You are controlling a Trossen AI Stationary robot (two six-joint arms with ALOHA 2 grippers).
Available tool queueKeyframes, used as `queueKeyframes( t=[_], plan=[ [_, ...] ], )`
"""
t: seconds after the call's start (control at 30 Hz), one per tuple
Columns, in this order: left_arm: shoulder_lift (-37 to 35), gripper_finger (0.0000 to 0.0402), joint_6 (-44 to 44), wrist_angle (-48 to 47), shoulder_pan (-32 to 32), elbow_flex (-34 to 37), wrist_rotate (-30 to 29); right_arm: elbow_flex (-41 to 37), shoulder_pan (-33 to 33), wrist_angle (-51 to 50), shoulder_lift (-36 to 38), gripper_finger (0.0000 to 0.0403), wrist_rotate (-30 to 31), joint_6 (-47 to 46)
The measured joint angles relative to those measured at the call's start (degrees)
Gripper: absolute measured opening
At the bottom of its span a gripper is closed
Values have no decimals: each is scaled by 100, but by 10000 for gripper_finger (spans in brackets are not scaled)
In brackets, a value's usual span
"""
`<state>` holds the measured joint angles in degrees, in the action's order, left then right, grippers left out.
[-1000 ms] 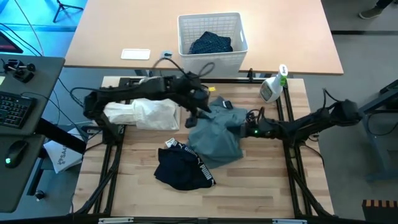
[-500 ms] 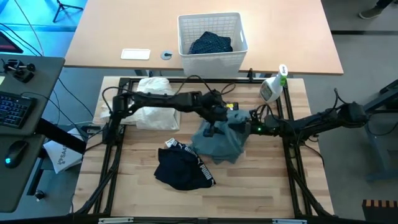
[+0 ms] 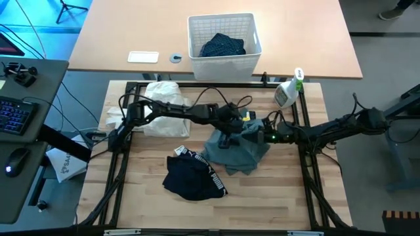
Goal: Fold Laundry from Bin
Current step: Put the folded green pants into the white bin
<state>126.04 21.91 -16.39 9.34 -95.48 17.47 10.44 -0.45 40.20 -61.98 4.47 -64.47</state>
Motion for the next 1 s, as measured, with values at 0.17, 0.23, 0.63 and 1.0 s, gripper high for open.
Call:
queueKeyframes(
  t=[0.17, 0.23, 0.63, 1.0],
  plan=[
    [2, 286, 162, -43, -75, 0, 3, 0, 6, 71, 9, 4, -185, 7],
    [47, 261, 179, -121, -81, -5, 4, 0, 7, 107, 12, 4, -196, 26],
    [-64, 21, 56, -787, -91, 2, 52, 8, 11, 150, 15, 6, -203, 20],
    [-1747, 22, 376, -2679, -20, 52, -1074, 432, -297, 604, 267, 189, -1280, 20]
  ],
)
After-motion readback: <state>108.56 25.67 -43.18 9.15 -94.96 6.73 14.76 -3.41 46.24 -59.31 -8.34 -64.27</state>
